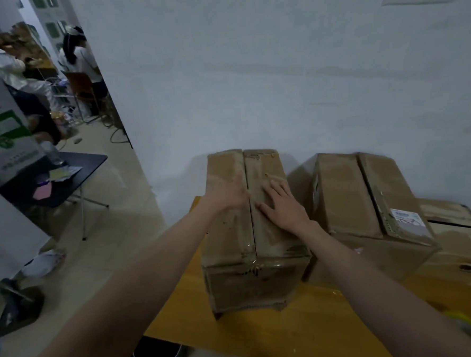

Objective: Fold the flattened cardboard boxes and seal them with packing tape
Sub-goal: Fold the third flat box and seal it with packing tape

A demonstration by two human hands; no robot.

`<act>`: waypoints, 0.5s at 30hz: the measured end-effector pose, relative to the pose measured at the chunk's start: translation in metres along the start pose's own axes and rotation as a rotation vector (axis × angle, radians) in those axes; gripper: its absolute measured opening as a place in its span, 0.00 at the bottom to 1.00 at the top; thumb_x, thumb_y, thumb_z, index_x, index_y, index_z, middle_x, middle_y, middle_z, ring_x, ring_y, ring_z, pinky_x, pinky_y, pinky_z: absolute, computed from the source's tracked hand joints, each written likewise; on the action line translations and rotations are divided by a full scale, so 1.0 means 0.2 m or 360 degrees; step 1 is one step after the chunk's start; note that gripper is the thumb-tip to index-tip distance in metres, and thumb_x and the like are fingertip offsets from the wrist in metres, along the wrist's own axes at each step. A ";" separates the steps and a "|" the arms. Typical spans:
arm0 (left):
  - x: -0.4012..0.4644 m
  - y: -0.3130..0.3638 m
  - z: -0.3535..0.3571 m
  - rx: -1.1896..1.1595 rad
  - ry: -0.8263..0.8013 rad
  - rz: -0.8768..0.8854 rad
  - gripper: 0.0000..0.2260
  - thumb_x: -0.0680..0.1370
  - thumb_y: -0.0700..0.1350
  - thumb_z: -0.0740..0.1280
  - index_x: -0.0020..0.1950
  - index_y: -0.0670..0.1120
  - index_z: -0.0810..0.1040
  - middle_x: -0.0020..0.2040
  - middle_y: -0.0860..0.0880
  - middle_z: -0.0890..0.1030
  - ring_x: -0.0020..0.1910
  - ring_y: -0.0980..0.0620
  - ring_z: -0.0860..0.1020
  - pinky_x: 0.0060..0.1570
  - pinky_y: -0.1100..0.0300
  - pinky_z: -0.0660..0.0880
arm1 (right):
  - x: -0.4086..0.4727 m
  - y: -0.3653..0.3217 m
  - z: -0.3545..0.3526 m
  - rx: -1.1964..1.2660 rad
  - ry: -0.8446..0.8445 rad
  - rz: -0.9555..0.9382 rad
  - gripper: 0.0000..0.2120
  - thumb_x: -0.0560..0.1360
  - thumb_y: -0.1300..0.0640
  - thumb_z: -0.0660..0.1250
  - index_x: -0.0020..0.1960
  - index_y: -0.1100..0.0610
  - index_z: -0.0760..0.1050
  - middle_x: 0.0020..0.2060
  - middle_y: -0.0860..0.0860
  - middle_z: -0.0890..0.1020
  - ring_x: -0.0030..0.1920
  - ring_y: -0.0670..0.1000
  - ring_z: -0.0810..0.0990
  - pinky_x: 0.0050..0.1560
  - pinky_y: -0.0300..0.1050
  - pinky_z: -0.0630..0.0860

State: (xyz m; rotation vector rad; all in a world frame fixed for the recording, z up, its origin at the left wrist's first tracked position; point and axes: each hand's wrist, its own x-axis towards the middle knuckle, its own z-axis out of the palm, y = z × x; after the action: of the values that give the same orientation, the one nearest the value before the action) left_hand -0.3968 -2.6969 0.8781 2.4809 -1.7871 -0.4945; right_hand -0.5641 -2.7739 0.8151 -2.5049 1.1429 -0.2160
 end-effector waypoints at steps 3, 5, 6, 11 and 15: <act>0.01 -0.05 0.12 0.0033 -0.0154 -0.0043 0.31 0.81 0.59 0.59 0.81 0.53 0.51 0.82 0.47 0.47 0.80 0.40 0.51 0.76 0.40 0.52 | -0.02 0.01 0.00 0.0015 0.0030 0.0042 0.35 0.79 0.33 0.54 0.80 0.49 0.56 0.81 0.50 0.48 0.80 0.54 0.42 0.77 0.62 0.54; -0.01 -0.11 0.15 -0.0137 -0.0070 -0.0165 0.36 0.76 0.66 0.64 0.80 0.59 0.53 0.82 0.49 0.41 0.80 0.37 0.41 0.75 0.33 0.42 | -0.05 0.02 -0.01 0.0185 0.0013 0.0141 0.34 0.77 0.32 0.59 0.79 0.43 0.57 0.81 0.51 0.45 0.80 0.58 0.42 0.76 0.64 0.54; -0.02 -0.15 0.16 -0.0229 -0.0010 -0.0247 0.40 0.73 0.70 0.66 0.80 0.60 0.53 0.82 0.49 0.40 0.79 0.35 0.40 0.73 0.32 0.42 | -0.06 0.03 -0.02 0.0340 -0.0020 0.0204 0.35 0.75 0.32 0.62 0.78 0.41 0.58 0.81 0.51 0.44 0.80 0.60 0.43 0.76 0.64 0.55; -0.07 -0.29 0.22 -0.0872 0.0139 -0.0379 0.50 0.65 0.72 0.72 0.80 0.59 0.53 0.79 0.43 0.56 0.74 0.37 0.63 0.67 0.44 0.67 | -0.12 0.07 -0.07 0.1120 -0.0164 0.0329 0.39 0.73 0.39 0.72 0.78 0.40 0.57 0.75 0.51 0.62 0.70 0.54 0.68 0.68 0.55 0.71; -0.07 -0.27 0.25 -0.1016 0.0161 -0.0327 0.47 0.68 0.67 0.73 0.80 0.58 0.52 0.77 0.43 0.61 0.73 0.40 0.65 0.68 0.45 0.67 | -0.16 0.05 -0.07 0.1274 -0.0138 0.0367 0.39 0.73 0.42 0.73 0.78 0.40 0.57 0.75 0.50 0.64 0.69 0.54 0.69 0.67 0.55 0.73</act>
State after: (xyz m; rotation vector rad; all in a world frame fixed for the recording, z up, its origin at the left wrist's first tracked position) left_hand -0.3664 -2.6578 0.8224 2.1788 -1.1033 -0.7853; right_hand -0.5964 -2.7589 0.8238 -1.6565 1.0279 -0.4018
